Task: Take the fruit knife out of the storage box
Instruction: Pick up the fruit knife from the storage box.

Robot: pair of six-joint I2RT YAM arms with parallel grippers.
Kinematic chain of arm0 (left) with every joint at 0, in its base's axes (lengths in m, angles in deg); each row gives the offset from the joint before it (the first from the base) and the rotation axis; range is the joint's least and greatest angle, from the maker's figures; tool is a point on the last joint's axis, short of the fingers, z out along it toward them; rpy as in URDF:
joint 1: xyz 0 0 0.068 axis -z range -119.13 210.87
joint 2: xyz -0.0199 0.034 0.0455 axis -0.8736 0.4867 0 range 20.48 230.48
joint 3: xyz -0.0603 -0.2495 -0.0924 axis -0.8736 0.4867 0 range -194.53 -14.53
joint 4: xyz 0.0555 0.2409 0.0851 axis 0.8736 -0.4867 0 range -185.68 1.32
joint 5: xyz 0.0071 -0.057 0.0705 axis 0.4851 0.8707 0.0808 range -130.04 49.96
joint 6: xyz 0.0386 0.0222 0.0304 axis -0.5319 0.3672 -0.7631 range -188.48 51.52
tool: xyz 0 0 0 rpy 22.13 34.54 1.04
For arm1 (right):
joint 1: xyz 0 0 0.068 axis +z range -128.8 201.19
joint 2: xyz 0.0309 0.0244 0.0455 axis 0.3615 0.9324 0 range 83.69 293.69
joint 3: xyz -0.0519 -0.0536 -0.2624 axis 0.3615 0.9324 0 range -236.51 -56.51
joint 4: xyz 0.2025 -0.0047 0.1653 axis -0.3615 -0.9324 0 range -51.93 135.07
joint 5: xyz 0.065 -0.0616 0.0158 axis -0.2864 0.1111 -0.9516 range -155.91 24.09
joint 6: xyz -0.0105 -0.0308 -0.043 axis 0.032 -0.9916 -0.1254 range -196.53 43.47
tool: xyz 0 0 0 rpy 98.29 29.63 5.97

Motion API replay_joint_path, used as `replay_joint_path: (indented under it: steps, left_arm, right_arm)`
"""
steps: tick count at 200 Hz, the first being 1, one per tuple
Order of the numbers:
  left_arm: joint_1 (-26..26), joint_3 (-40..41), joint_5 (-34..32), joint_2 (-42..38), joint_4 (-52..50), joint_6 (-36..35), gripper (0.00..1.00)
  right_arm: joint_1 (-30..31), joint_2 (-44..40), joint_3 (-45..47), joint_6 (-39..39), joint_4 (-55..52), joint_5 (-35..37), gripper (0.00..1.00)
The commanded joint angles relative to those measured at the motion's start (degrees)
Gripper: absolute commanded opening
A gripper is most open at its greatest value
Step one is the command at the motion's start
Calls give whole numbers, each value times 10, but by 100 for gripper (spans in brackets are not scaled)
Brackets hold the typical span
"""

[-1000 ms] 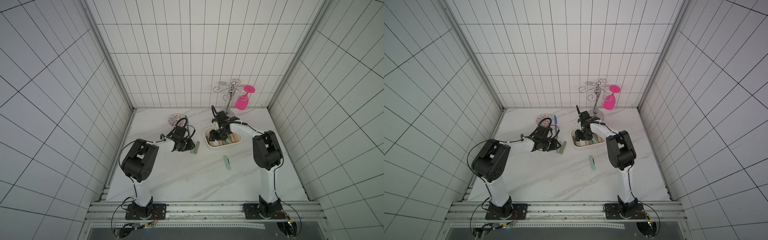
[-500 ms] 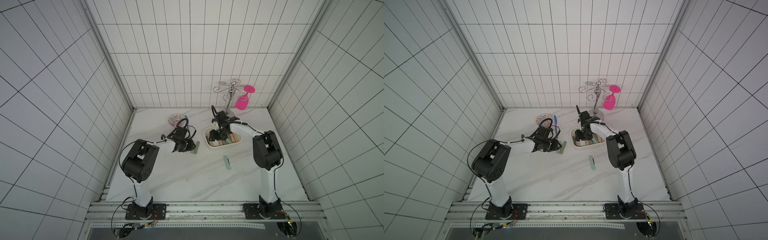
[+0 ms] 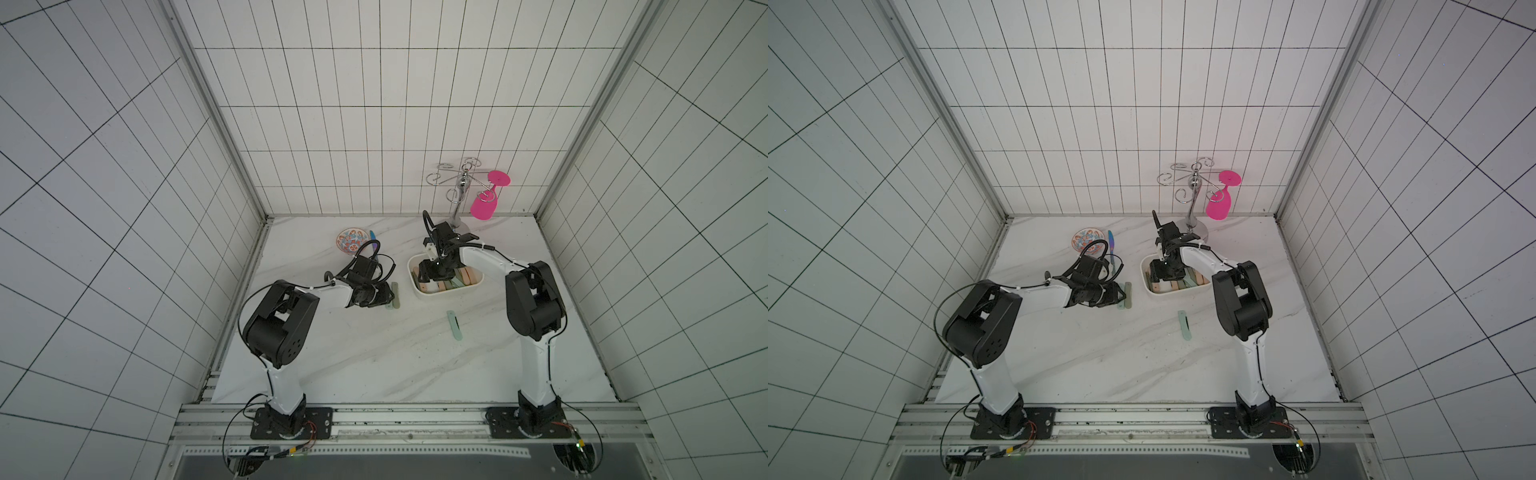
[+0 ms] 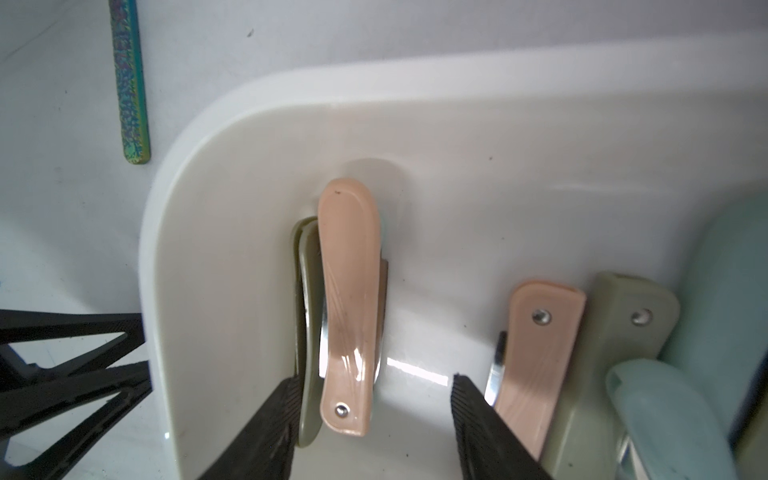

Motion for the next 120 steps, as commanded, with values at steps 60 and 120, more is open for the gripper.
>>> replay_joint_path:
  steps: [60, 120]
  left_arm:
    - [-11, 12, -34, -27, -35, 2, 43]
    - [-46, -12, -31, -82, -32, -13, 46]
  right_arm:
    - [7, 20, -23, -20, -11, 32, 64]
    - [21, 42, -27, -26, 11, 52, 62]
